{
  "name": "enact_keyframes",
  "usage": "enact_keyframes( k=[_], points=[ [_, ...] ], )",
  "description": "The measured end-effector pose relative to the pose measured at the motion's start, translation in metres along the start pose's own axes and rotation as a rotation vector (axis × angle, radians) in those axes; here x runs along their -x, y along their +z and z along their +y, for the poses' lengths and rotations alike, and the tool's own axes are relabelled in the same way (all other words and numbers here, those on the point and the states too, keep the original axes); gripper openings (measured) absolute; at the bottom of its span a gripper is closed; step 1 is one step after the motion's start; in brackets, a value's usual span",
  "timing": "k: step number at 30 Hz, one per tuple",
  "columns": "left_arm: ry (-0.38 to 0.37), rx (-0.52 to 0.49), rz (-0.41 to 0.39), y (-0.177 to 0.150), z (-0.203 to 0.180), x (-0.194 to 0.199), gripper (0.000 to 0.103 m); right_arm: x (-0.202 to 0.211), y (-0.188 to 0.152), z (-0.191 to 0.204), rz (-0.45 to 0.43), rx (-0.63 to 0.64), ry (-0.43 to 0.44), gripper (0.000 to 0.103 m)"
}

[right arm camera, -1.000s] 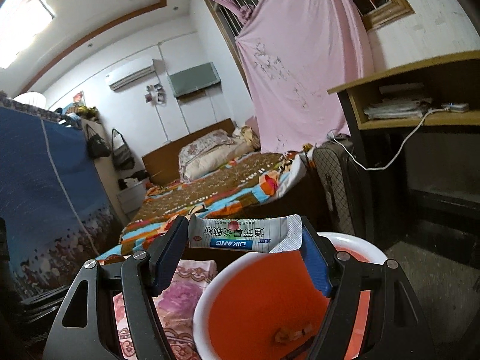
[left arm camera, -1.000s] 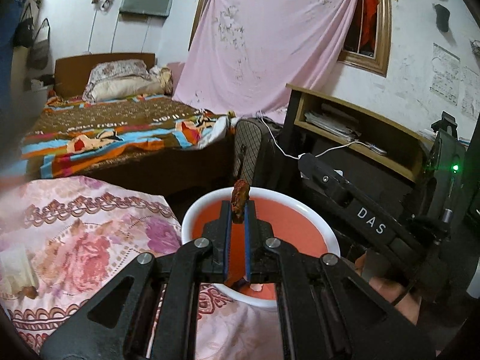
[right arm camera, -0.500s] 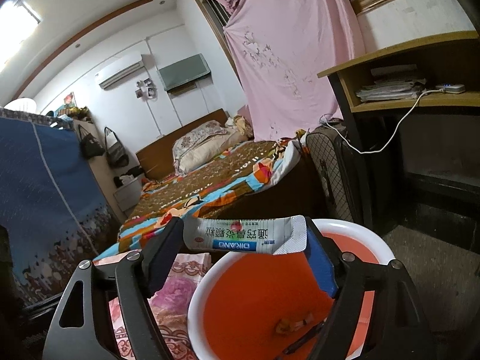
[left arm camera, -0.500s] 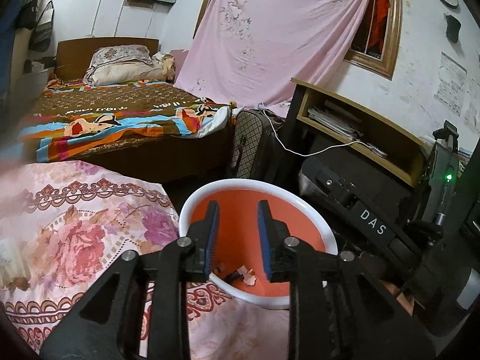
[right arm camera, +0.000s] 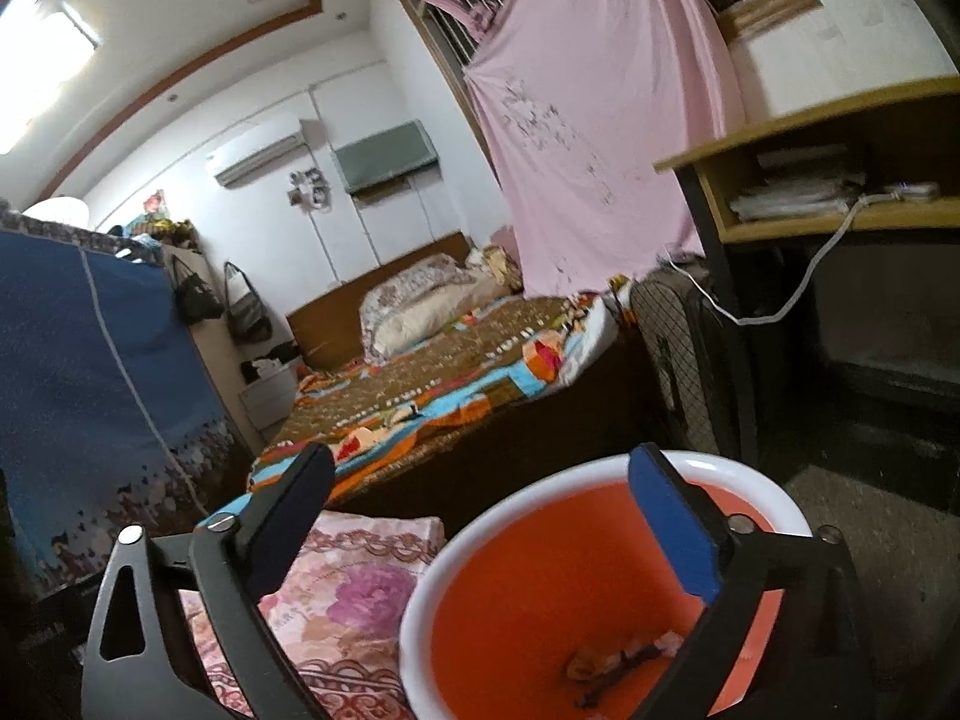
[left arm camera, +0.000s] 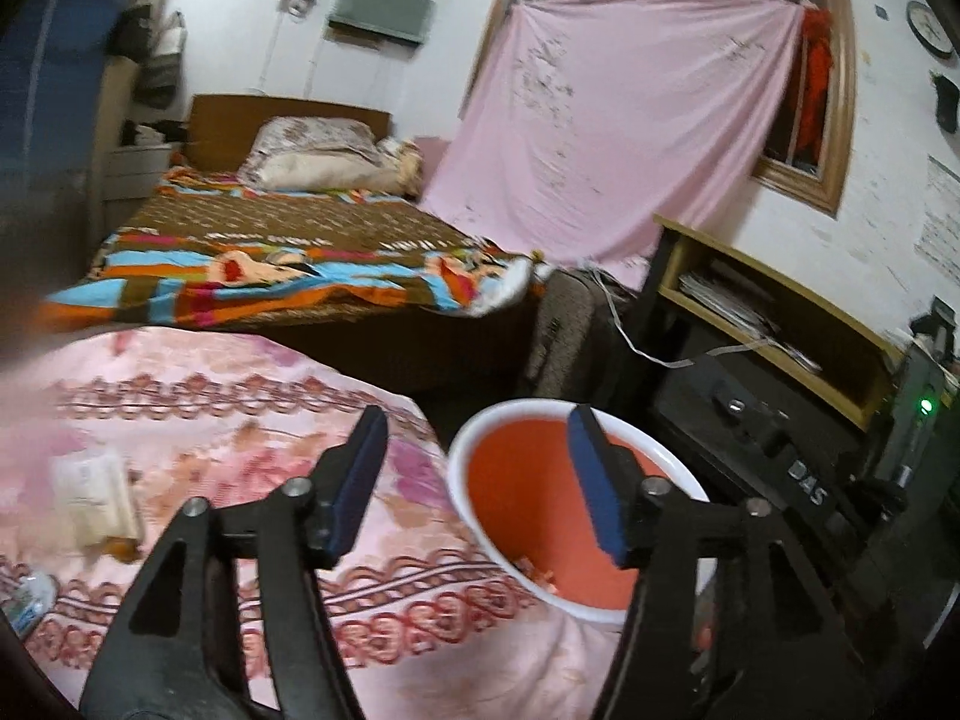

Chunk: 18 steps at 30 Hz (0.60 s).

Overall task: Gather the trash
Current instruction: 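Carry both items over the orange basin and open both tools, then move both tools back over the remaining trash on the bedspread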

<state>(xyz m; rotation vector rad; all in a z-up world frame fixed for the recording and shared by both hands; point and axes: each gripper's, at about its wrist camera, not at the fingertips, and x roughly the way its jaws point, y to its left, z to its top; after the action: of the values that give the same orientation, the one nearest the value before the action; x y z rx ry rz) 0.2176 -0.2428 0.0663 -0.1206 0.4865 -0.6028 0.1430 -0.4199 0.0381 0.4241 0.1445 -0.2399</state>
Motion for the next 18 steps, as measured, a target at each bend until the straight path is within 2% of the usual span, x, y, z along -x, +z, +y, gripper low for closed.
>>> enact_keyframes(
  k=[2,6,8,11,18],
  points=[
    [0.036,0.010,-0.031,0.002,0.008,0.010,0.063,0.004,0.000,0.007,-0.028,0.018,0.016,0.103],
    [0.114,0.026,-0.103,0.004,0.025,0.031,0.078,0.010,0.000,0.023,-0.070,0.055,0.059,0.103],
    [0.150,0.036,-0.144,0.003,0.034,0.042,0.091,0.012,-0.001,0.031,-0.086,0.070,0.083,0.103],
    [0.205,0.051,-0.226,0.001,0.048,0.063,0.091,0.016,-0.002,0.044,-0.112,0.093,0.127,0.103],
    [0.305,0.060,-0.306,-0.007,0.074,0.099,0.092,0.029,-0.010,0.086,-0.181,0.171,0.249,0.103]
  ],
)
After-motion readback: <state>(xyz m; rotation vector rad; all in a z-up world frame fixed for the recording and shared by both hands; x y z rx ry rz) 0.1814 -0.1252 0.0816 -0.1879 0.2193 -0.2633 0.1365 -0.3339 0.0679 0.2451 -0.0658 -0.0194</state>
